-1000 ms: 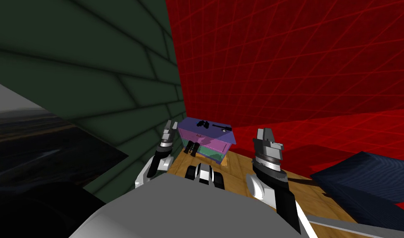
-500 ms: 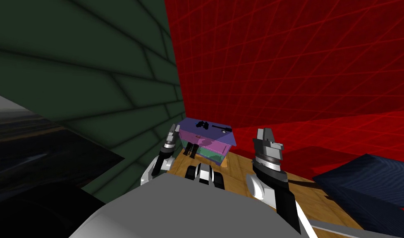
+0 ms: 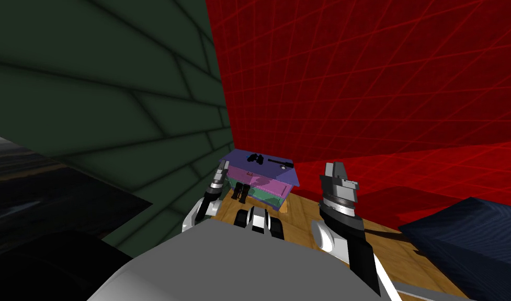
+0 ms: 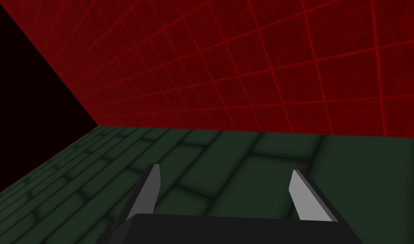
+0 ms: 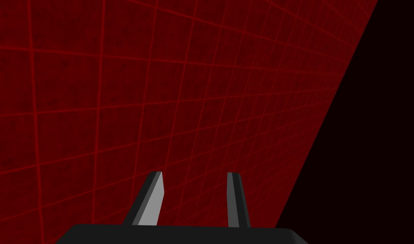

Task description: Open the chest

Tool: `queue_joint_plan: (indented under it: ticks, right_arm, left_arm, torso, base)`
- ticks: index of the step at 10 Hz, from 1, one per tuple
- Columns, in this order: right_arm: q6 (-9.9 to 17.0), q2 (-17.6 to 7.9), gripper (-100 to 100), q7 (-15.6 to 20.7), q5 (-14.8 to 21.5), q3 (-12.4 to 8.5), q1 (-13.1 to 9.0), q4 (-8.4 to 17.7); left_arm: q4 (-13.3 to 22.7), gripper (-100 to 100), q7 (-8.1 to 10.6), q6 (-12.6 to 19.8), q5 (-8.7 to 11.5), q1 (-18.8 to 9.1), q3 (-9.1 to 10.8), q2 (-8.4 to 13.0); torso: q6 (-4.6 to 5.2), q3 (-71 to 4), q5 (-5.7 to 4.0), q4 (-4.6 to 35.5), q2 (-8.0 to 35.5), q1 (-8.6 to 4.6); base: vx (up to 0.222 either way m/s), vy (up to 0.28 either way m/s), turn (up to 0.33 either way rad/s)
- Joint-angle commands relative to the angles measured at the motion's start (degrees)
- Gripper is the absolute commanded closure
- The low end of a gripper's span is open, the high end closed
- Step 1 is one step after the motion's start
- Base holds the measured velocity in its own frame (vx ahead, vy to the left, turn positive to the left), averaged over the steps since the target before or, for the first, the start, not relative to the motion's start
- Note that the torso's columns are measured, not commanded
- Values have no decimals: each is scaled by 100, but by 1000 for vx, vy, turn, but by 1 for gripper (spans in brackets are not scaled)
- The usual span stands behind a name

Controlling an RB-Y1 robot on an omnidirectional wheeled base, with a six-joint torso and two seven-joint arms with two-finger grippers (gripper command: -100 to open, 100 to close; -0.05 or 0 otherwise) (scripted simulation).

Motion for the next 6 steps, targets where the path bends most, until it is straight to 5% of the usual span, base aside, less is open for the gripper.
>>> queue_joint_plan:
  ticks: [1, 6]
  right_arm:
    - [0, 0, 0, 0, 0, 0, 0, 0]
    - [0, 0, 0, 0, 0, 0, 0, 0]
  left_arm:
    - [462, -100, -57, -265, -70, -87, -29, 8]
    - [1246, -100, -122, -552, -154, -228, -57, 18]
  torso:
    - [0, -2, 0, -1, -4, -2]
    - [0, 0, 0, 0, 0, 0]
  base:
    - [48, -9, -3]
    - [36, -10, -1]
